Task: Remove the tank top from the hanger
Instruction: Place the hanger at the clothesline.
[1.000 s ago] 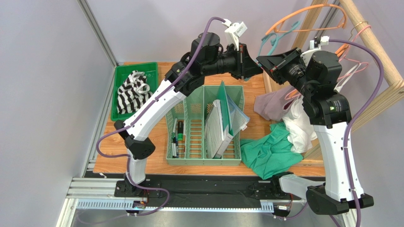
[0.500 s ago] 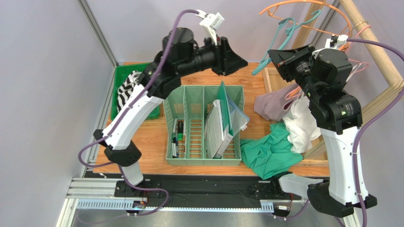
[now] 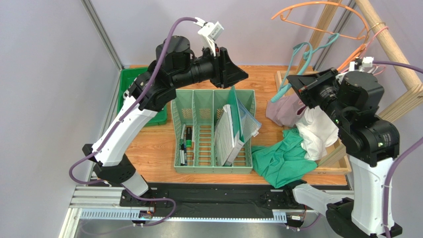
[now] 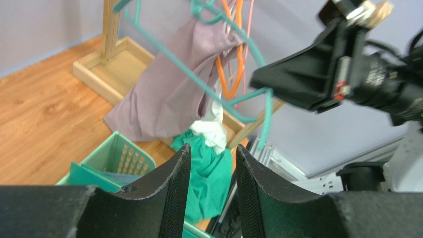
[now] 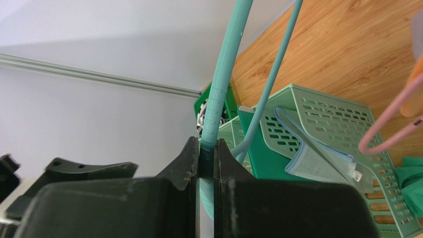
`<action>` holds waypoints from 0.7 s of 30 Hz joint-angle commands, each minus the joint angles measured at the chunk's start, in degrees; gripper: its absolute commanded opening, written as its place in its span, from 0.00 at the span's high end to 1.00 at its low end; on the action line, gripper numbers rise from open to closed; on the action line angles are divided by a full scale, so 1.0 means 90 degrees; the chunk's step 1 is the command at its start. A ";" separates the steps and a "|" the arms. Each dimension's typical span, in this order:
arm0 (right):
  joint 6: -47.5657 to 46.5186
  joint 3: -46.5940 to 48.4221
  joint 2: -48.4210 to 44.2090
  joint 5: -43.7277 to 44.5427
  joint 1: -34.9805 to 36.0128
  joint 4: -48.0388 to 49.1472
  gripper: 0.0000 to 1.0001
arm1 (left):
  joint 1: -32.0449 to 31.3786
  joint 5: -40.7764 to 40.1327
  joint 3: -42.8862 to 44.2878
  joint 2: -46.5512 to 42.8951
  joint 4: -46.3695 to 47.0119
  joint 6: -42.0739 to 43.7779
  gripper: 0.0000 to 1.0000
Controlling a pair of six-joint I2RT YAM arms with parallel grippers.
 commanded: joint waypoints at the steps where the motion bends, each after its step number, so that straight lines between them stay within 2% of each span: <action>1: -0.0357 0.0698 0.0100 0.0840 0.0014 -0.0316 1.00 | -0.0006 0.0106 -0.0281 -0.0507 -0.0128 0.0219 0.56; 6: -0.1168 0.2123 0.1317 0.1933 0.0024 -0.0765 1.00 | -0.0006 0.0174 -0.0565 -0.0908 -0.0401 0.0210 0.57; 7: -0.1266 0.2735 0.1515 0.2061 0.0024 -0.1027 1.00 | -0.0006 0.0184 -0.0604 -0.1015 -0.0556 0.0210 0.57; 9: -0.1471 0.3130 0.1886 0.2413 0.0014 -0.1176 1.00 | -0.0006 0.0184 -0.0566 -0.1094 -0.0752 0.0287 0.57; 14: -0.1657 0.3092 0.2337 0.2766 -0.0103 -0.0630 1.00 | -0.0006 0.0271 -0.0390 -0.1133 -0.1407 0.0366 0.57; 21: -0.1813 0.3035 0.2718 0.2981 -0.0308 -0.0171 1.00 | -0.0006 0.0496 -0.0906 -0.1270 -0.1466 0.0112 0.59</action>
